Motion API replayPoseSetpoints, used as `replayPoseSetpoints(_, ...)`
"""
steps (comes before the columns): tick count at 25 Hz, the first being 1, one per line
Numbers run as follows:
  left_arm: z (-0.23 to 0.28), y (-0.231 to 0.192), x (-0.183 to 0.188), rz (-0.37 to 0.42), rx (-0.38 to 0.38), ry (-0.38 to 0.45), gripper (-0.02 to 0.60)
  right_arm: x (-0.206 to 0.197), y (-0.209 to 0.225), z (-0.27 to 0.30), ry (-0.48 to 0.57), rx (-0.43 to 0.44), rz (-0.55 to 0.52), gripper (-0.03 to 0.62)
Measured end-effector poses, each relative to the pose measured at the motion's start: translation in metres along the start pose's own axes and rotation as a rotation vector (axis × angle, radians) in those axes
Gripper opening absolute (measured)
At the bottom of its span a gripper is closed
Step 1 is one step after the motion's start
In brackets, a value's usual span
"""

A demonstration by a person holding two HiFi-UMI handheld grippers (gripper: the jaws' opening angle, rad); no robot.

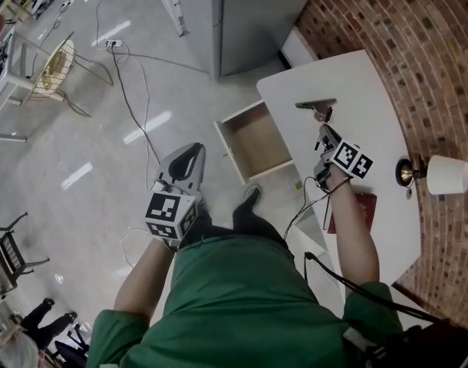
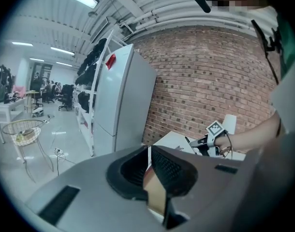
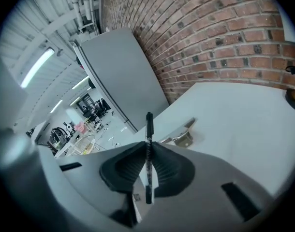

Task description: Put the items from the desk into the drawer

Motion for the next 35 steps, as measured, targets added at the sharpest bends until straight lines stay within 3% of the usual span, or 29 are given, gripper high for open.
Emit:
replayPoseSetpoints(12,-0.024,-0.074,-0.014,0.014,-0.107,-0.05,0.015,-0.074,-0.125,0.038,-0.011,0.006,-0.053,0.044)
replayPoseSetpoints(16,-0.028,-0.092,-0.025,0.015,-0.148,-0.054,0.015,-0.101,-0.147,0.05,-0.033,-0.021,-0.099,0.045)
replayPoseSetpoints(20,-0.027,-0.11,-0.048,0.016,-0.138,-0.082,0.015,-0.134,-0.164,0.063,-0.071,-0.003,-0.086,0.045)
replayPoseSetpoints(30,-0.021,-0.12,-0.089,-0.041,-0.065,-0.142,0.015,-0.186,-0.133,0.135,-0.198,-0.001,-0.084,0.045)
replayPoseSetpoints(35,-0.019,-0.135,-0.115,-0.013,-0.023,-0.177,0.015,-0.209,-0.098,0.17,-0.236,-0.03,-0.002,0.046)
Point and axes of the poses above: the fingertips, and each gripper's own axes: z forward along the fingers, y to its right, x out of its top, the point moved 3 cm from there along -z, backward along the fingers, and after that the axes turned 1 degree about x, right-handed, at the moved point
